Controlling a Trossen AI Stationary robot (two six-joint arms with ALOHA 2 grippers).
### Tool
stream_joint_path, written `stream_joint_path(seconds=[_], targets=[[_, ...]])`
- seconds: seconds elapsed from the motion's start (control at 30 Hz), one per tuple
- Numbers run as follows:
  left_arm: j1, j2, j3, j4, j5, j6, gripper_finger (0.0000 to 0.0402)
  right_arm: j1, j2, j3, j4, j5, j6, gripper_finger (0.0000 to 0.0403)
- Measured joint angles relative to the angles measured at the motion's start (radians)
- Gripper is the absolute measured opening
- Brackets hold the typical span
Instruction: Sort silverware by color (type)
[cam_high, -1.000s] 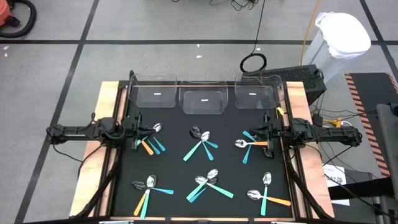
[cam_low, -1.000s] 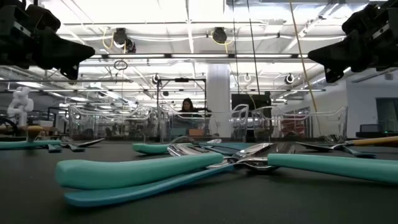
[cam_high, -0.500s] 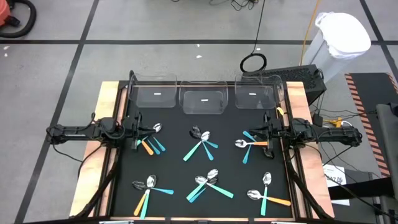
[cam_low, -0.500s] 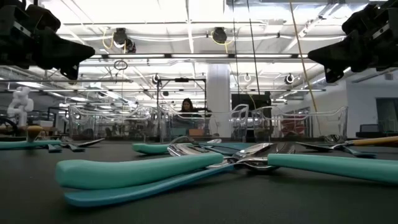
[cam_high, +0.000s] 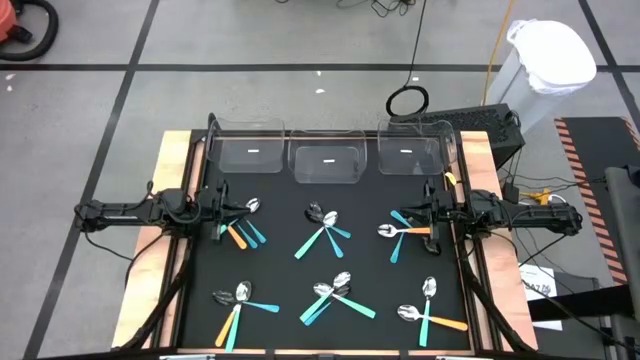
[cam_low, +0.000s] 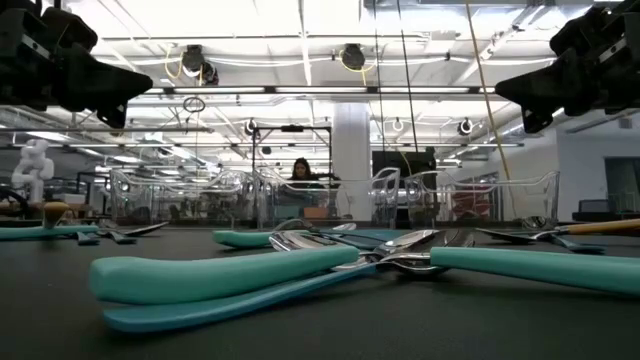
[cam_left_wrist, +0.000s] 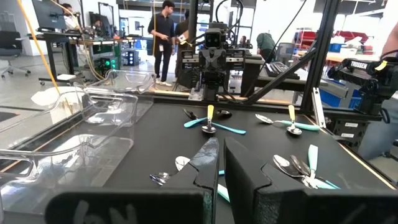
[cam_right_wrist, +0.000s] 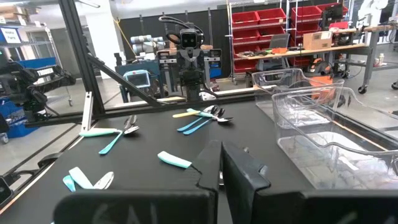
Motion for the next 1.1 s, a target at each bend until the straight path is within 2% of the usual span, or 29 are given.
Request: stream_joint_path(seconds=[0.7, 0.97, 1.1], targets=[[0.0, 0.0, 0.0, 0.0, 0.0, 0.0, 0.0027, 0.0, 0.0, 0.0, 0.0, 0.0, 0.0, 0.0013], [0.0, 0.0, 0.0, 0.0, 0.0, 0.0, 0.0027, 0.0, 0.0, 0.0, 0.017, 0.028, -0.216, 0.0013], [0.0, 0.0, 0.0, 0.0, 0.0, 0.0, 0.0027, 0.0, 0.0, 0.0, 0.05, 0.026, -0.205, 0.0013]])
